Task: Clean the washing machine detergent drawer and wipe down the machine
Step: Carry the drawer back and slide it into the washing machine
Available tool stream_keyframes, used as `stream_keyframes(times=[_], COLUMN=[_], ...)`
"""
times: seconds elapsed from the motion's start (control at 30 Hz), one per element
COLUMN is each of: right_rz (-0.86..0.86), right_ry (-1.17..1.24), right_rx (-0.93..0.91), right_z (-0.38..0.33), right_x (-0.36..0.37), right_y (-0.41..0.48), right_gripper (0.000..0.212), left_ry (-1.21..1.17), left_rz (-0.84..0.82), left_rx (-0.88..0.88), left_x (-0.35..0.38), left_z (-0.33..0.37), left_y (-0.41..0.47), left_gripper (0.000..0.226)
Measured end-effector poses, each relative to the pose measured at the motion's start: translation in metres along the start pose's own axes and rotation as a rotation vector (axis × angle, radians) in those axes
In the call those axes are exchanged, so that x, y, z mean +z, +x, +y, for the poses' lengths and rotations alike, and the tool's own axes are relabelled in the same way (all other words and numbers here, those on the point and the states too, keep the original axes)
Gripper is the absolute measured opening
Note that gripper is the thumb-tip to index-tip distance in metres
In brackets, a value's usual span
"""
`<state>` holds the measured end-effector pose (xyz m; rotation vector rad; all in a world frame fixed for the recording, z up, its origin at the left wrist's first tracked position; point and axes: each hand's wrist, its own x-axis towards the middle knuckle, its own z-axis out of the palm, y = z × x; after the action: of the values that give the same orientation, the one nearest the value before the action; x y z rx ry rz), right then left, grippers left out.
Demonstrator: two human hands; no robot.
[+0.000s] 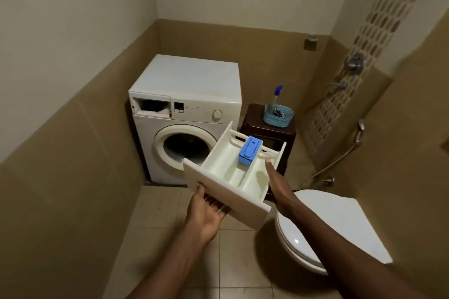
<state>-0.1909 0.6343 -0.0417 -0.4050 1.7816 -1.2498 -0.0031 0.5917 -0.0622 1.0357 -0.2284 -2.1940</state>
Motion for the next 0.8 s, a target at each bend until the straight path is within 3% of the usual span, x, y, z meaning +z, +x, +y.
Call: stream_keyframes(times=[0.3, 0.5, 0.8], right_rz=[-0.241, -0.406, -0.567], right_ry=[-0.046, -0.103, -0.173], right_rx=[-0.02, 0.007, 0.056], right_z=[-0.042, -0.074, -0.1], right_x=[0.062, 0.073, 0.12], right_y=[0.079, 0.138, 0.213], right_gripper=[0.04, 0.026, 0.036], left_ry=[-0.266, -0.366, -0.377], left_rz=[0.271, 0.452, 0.639], left_rx=[0.17, 0.377, 0.406], left_x=[0.036, 0.076, 0.057], left_z=[0.059, 0.083, 0.132], left_y=[0.072, 0.108, 0.157], left_gripper=[0.048, 0.039, 0.037])
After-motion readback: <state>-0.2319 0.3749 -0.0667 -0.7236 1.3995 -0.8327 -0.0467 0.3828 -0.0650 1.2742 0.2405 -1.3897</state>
